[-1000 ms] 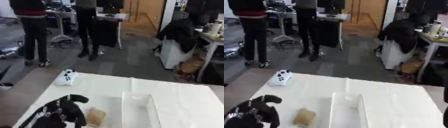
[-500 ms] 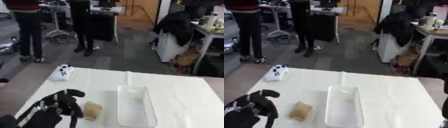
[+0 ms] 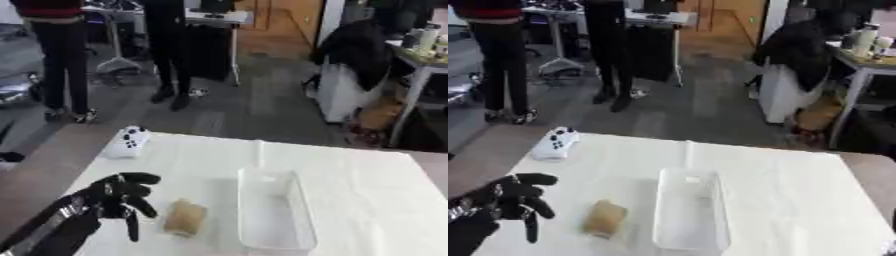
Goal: Pick up objects on the table and place them in the box.
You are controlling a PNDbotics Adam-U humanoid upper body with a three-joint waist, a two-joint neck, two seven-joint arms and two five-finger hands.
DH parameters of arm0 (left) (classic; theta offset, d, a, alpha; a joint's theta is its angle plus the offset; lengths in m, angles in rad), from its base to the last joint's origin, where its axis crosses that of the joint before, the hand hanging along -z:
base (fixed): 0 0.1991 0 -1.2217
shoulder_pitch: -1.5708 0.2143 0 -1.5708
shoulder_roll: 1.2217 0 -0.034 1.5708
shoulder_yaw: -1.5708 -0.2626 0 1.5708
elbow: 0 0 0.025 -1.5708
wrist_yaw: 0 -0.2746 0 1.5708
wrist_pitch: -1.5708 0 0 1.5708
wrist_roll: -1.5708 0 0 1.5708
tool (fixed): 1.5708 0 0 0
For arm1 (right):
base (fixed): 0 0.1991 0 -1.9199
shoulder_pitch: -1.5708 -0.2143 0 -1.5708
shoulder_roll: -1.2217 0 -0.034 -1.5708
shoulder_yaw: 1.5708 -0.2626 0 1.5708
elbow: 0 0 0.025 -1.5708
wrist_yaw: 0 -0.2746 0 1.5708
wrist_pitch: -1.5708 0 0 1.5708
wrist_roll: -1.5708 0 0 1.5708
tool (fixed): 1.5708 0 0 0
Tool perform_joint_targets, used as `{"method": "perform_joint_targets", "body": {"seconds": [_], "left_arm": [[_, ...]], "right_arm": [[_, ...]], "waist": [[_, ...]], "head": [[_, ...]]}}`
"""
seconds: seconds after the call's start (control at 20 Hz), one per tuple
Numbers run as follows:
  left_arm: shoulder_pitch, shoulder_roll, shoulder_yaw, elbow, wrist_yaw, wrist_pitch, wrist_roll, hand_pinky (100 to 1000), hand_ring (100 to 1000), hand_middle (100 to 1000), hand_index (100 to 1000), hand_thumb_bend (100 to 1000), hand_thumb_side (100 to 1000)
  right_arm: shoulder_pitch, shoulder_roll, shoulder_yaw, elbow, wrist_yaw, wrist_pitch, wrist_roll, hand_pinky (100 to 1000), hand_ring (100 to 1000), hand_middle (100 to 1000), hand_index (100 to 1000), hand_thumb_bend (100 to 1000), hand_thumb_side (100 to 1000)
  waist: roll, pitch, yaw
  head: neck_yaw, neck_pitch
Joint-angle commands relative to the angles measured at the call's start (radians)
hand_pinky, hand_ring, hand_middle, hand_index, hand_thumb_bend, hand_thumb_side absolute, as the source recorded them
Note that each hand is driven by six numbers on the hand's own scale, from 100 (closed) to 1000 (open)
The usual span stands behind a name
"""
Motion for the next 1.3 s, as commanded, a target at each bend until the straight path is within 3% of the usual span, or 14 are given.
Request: {"method": "perform_joint_targets", "body": {"seconds": [0.05,0.45,0.85,1.05,1.3], "left_arm": [[-0.020,0.071,0.020,-0.018,-0.097,-0.009,0.028,505,733,883,848,609,871],[-0.086,0.200,0.008,-0.018,-0.303,-0.013,0.051,686,812,905,878,683,917],[-0.193,0.294,-0.045,0.066,-0.470,-0.027,0.025,756,829,887,882,841,916],[-0.258,0.314,-0.076,0.151,-0.551,-0.075,0.020,782,825,867,882,970,901],[-0.344,0.325,-0.113,0.248,-0.650,-0.143,0.012,808,813,842,881,1000,951]], "right_arm": [[-0.004,-0.017,-0.010,-0.013,-0.001,0.004,-0.001,100,100,156,418,241,906],[-0.006,-0.020,-0.003,-0.013,-0.005,0.007,0.003,100,100,156,418,243,906],[-0.013,-0.016,0.007,-0.013,-0.017,0.010,0.014,100,100,155,418,243,905],[-0.014,-0.013,0.009,-0.013,-0.023,0.012,0.020,100,100,155,418,242,905],[-0.015,-0.015,0.012,-0.013,-0.027,0.014,0.027,100,100,155,418,243,906]], "waist": [[0.007,-0.016,0.002],[0.014,-0.018,0.000],[0.020,-0.020,-0.010],[0.022,-0.022,-0.014],[0.026,-0.022,-0.015]], "head": [[0.012,-0.012],[0.000,-0.025],[-0.010,-0.014],[-0.018,0.017],[0.008,0.102]]}}
